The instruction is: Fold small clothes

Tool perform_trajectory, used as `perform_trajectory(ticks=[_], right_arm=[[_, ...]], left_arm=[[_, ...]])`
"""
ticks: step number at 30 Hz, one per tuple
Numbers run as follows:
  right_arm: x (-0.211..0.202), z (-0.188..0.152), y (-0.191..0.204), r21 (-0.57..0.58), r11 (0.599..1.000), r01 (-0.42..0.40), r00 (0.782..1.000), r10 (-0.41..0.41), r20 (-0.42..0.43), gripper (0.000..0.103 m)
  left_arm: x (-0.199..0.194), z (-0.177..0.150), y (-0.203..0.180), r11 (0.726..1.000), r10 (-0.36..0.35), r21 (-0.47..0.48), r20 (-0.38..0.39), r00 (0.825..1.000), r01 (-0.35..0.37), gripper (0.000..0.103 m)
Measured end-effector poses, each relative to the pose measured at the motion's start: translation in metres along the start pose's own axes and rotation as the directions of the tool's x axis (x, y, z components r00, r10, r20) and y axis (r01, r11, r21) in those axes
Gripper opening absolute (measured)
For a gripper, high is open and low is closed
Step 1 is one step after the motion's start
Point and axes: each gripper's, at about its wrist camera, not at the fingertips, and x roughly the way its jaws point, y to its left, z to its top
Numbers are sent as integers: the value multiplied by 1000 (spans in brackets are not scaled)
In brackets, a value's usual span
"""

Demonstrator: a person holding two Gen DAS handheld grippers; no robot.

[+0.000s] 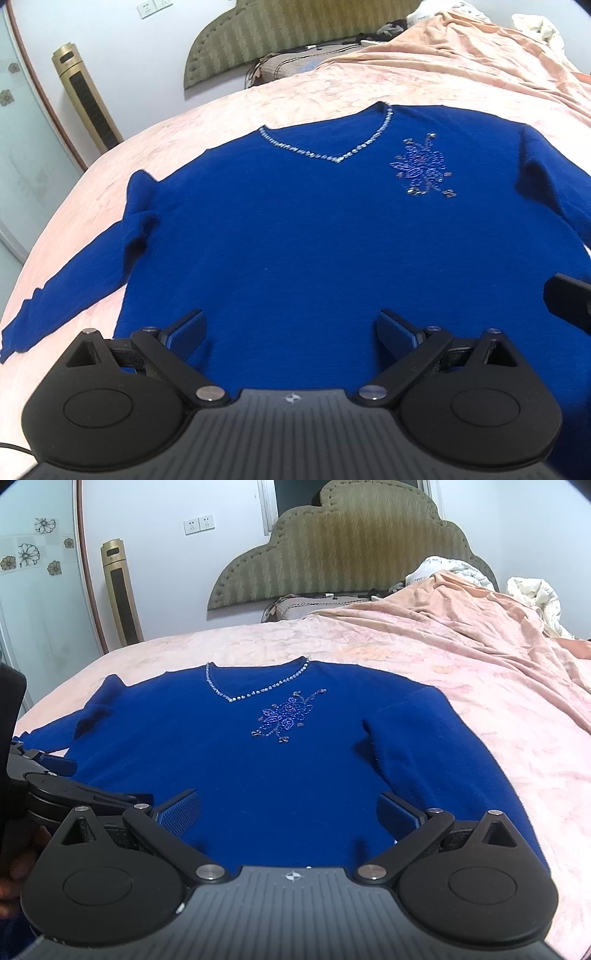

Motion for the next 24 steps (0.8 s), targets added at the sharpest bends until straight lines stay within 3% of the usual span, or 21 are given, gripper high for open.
perform_trajectory(ticks=[13,18,24], right_arm=[[-3,-2,-15,4,1000,26,1000,-26,7,103],[-9,-5,-19,-29,999,34,999,-33,28,103],[-37,-17,-52,-33,988,150,988,-149,49,103]], left_arm=[[4,6,-10,1000,14,-2,-15,1000,-14,99],[3,8,-13,1000,-12,2,-6,1000,12,99],[0,11,-21,999,-34,24,1,999,34,99]])
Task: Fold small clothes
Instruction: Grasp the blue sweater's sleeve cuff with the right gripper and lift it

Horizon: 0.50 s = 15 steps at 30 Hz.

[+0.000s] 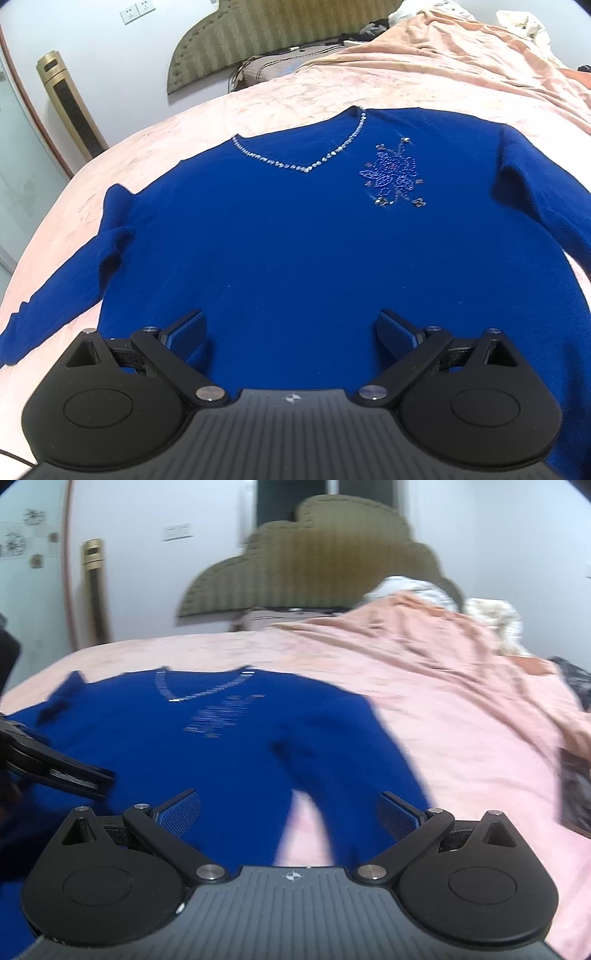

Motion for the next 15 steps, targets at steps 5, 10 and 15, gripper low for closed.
perform_trajectory(ticks=[5,10,15], right_arm=[[-14,-20,-41,42,995,93,991,-88,-100,99],[-15,-41,-45,23,999,42,973,-36,-229,89],[-15,-43,-46,3,1000,18,972,-17,-234,35]], left_arm=[[-1,2,-10,999,-24,23,-1,1000,24,99],[-1,2,-19,998,-28,47,2,1000,28,99],[-1,2,-19,999,-25,47,4,1000,24,99]])
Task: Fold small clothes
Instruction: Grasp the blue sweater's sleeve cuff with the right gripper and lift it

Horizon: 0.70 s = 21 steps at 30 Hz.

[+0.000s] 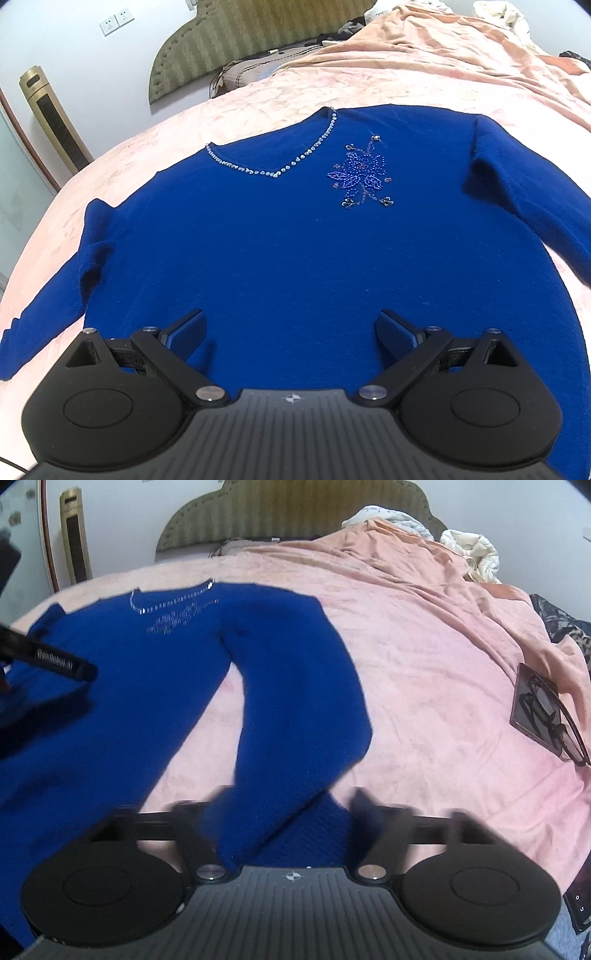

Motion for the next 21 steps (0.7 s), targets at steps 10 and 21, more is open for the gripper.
perform_trajectory(ticks=[10,21], right_arm=[[-36,49,-55,15,940,341,921,-337,197,14],[23,120,-114,-90,863,497,863,-481,158,29]], left_arm=[[1,1,16,999,14,-37,-5,1000,-14,99],[4,0,30,997,30,-67,-16,999,-31,99]])
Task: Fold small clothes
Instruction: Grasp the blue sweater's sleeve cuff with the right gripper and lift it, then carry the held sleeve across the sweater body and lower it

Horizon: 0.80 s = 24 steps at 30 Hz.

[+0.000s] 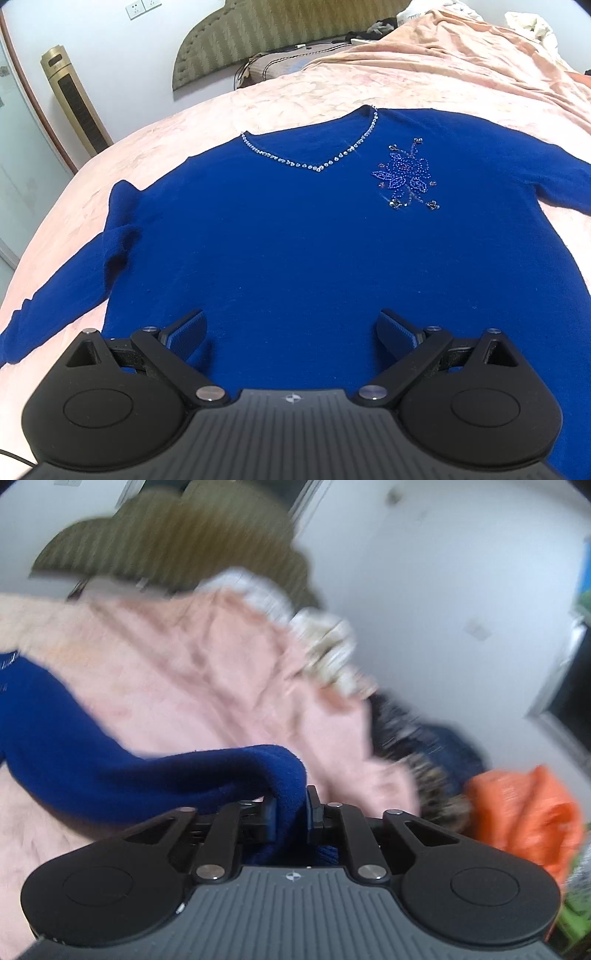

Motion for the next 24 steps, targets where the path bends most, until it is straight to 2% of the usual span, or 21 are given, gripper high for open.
perform_trajectory(ticks=[1,3,4,5,6,7,8,10,12,13,15,16,17,18,19,22,24], right_arm=[[21,-3,4,-39,999,-5,998,3,-67,42],[40,-10,13,-107,988,108,985,-121,-123,46],[37,-16,9,-97,982,163,979,-173,-109,49],[30,-19,-1,-30,983,179,979,-181,-93,57],[21,-23,-17,87,981,175,983,-168,-80,63],[11,-29,-36,229,962,148,989,-137,-61,72],[0,-38,-56,387,917,96,995,-91,-30,76],[-9,-59,-83,618,786,-35,999,27,22,76],[-4,-83,-96,785,587,-198,974,205,92,76],[3,-96,-97,845,463,-268,945,296,138,76],[21,-117,-87,911,259,-321,895,398,202,76],[30,-126,-83,930,175,-322,877,426,224,76],[40,-135,-76,946,103,-309,867,439,235,76],[47,-141,-69,954,59,-293,864,443,238,77],[52,-142,-62,953,37,-302,865,430,258,74],[62,-128,-49,945,67,-319,885,377,272,73],[72,-113,-43,940,129,-315,905,339,257,72]], left_arm=[[-1,0,0,1000,-4,3,4,1000,4,99],[-2,-1,0,1000,3,15,16,1000,-3,99],[-2,-2,0,1000,14,22,19,1000,-14,99],[-1,-1,-1,999,21,26,19,1000,-22,99],[0,-1,-1,999,19,27,16,1000,-19,99],[1,0,-1,1000,11,25,14,1000,-12,99],[1,1,-2,1000,3,23,11,1000,-3,99],[2,3,-5,1000,-10,26,11,1000,9,99],[0,2,-10,999,-17,43,15,1000,16,99],[0,2,-12,999,-19,52,16,1000,18,99],[-1,1,-15,998,-17,67,18,1000,16,99],[-1,0,-15,997,-16,71,19,1000,15,99],[-1,0,-15,997,-14,73,18,1000,12,99],[0,-1,-14,997,-9,71,15,1000,8,99],[0,-1,-13,998,-5,68,12,1000,4,99],[1,0,-11,999,-2,54,3,1000,2,99],[-2,-1,-9,999,-3,51,8,1000,3,99]])
